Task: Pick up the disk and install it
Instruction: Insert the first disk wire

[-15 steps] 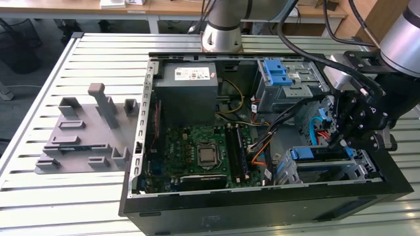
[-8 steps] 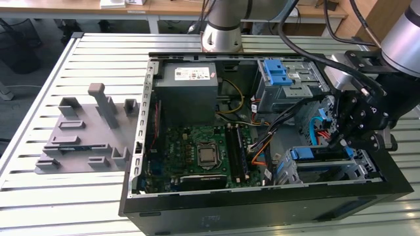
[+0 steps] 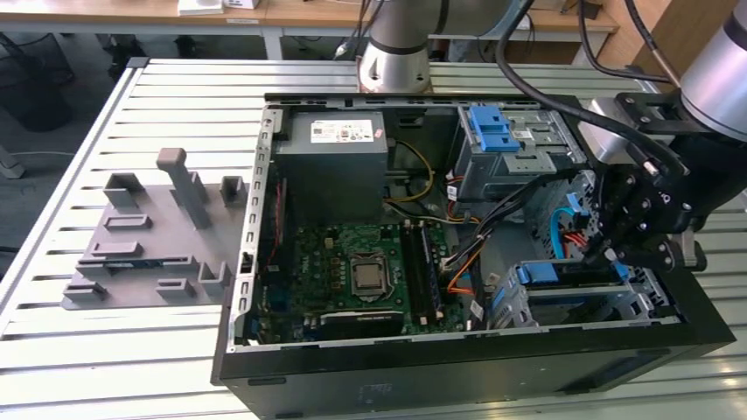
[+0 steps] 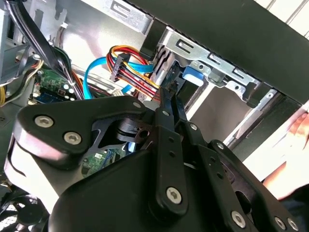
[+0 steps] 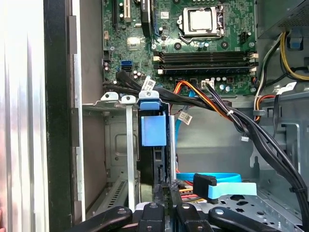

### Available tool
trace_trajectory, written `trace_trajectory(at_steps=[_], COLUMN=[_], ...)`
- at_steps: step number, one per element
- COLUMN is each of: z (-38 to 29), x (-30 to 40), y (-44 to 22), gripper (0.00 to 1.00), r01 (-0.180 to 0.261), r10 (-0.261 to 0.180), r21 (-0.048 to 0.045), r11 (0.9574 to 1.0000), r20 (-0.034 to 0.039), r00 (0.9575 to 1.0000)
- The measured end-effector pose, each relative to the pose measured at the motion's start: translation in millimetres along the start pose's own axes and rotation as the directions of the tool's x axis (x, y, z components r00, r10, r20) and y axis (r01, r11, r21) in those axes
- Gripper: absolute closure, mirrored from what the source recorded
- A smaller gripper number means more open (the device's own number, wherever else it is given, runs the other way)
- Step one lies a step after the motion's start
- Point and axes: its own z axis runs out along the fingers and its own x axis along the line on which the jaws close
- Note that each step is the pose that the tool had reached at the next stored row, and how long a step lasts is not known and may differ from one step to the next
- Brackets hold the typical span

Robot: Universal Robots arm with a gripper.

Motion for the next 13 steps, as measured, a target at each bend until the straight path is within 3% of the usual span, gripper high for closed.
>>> trace_trajectory(at_steps=[2,13], z=[0.4,-1.3], x=[0.5,1.7], y=[0.0,-0.5], gripper=[0.84,0.84], r01=[0.0,0.0], r10=[0.0,0.0], r21=[-0.0003,-0.002], r11=[1.0,1.0], r20=[0.0062,0.0061], r00=[1.0,1.0])
